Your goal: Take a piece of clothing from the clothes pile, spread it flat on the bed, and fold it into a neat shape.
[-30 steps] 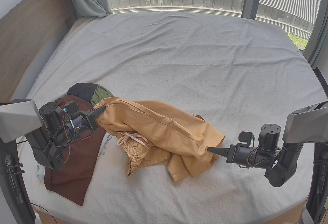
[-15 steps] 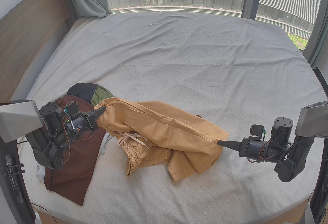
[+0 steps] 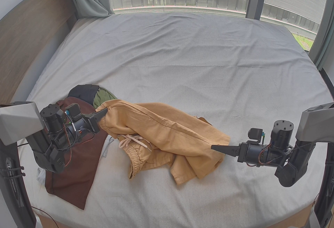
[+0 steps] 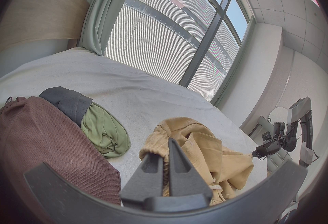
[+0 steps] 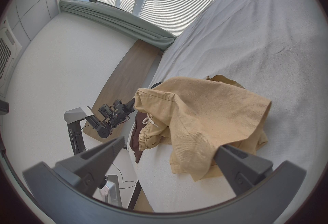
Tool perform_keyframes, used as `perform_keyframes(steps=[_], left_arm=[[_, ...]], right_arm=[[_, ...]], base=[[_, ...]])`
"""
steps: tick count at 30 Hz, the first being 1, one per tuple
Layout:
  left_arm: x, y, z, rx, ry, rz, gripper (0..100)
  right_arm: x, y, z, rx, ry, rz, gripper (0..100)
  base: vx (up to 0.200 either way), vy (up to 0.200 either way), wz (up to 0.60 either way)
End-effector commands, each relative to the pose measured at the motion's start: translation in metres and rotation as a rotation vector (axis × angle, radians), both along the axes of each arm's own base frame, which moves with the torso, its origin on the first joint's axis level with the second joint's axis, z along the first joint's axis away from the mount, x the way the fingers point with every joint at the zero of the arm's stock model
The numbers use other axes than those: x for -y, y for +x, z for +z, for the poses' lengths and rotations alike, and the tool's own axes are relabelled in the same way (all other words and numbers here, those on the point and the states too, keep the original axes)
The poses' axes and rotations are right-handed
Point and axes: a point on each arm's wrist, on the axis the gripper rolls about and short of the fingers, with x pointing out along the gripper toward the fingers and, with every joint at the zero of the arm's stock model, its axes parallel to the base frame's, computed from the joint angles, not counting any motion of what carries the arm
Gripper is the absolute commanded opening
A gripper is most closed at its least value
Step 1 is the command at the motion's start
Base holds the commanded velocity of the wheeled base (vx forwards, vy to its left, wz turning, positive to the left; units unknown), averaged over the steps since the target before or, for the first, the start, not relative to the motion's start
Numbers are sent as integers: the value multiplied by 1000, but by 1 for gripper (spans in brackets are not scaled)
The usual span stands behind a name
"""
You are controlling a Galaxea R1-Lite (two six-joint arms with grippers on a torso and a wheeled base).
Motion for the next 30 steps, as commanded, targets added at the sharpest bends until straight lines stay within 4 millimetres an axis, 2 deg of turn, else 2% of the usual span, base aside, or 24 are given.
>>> perform_keyframes(steps=[1, 10, 18, 22, 30], left_arm=[[-1, 0, 2, 7, 0, 1, 0], [0, 0, 2, 8, 0, 0, 0], [0, 0, 2, 8, 0, 0, 0], [0, -1, 3, 10, -2, 0, 0], [1, -1, 3, 10, -2, -2, 0]], right_arm=[[-9, 0, 0, 5, 3, 25, 100], [-17, 7, -6, 7, 6, 40, 100], [-31, 12, -6, 13, 26, 62, 100], [-44, 14, -2, 29, 30, 15, 100], [-47, 14, 2, 36, 38, -9, 100]], base=[[0, 0, 0], [0, 0, 0], [0, 0, 0], [0, 0, 0], [0, 0, 0]])
